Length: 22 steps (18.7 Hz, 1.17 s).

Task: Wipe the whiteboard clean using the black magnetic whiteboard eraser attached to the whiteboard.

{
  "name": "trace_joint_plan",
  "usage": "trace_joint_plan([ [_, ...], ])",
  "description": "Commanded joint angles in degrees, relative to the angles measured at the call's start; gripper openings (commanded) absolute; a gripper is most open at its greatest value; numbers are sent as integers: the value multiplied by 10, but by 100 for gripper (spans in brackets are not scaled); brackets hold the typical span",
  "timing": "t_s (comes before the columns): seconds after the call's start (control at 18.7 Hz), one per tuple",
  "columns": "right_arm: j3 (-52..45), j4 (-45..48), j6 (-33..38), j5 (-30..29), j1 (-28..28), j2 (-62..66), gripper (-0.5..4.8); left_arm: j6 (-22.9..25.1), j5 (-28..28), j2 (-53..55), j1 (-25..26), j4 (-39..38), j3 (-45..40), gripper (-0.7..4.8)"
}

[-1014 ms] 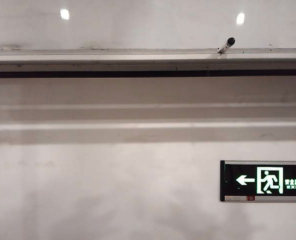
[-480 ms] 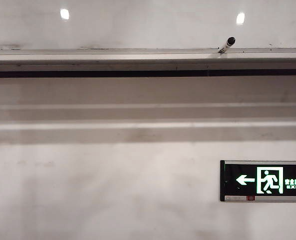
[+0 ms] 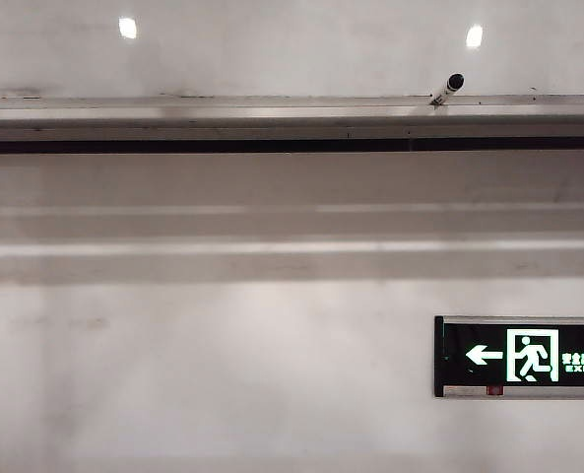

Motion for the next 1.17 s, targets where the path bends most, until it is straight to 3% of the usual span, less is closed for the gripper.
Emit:
trace_joint_plan([
  [0.05, 83, 5, 3, -16, 1, 64, -6, -31, 50, 96, -1, 5, 92, -6],
  [0.21, 145, 2, 3, -16, 13, 123, -6, -80, 82, 209, -5, 7, 189, -6],
  [0.32, 176, 3, 3, -16, 33, 162, -6, -80, 89, 292, -32, 7, 264, -6],
  [0.43, 201, 10, 3, -16, 64, 212, -6, -74, 85, 381, -90, 7, 345, -6],
  [0.64, 219, 22, 2, -16, 118, 260, -6, -13, 52, 500, -179, 11, 456, -4],
  [0.69, 219, 27, 2, -16, 130, 267, -6, 0, 32, 528, -204, 16, 480, 32],
  [0.75, 219, 28, 2, -16, 137, 271, -6, 14, 18, 552, -222, 20, 500, 107],
  [0.8, 219, 29, 2, -16, 141, 275, -6, 31, 9, 577, -234, 24, 522, 236],
  [0.85, 219, 28, 2, -16, 147, 276, -6, 43, 6, 598, -240, 28, 540, 404],
  [0.91, 219, 28, 2, -16, 153, 277, -6, 49, 0, 624, -248, 39, 561, 479],
  [1.17, 219, 28, 2, -16, 155, 276, -6, 62, -68, 715, -283, 116, 631, 479],
])
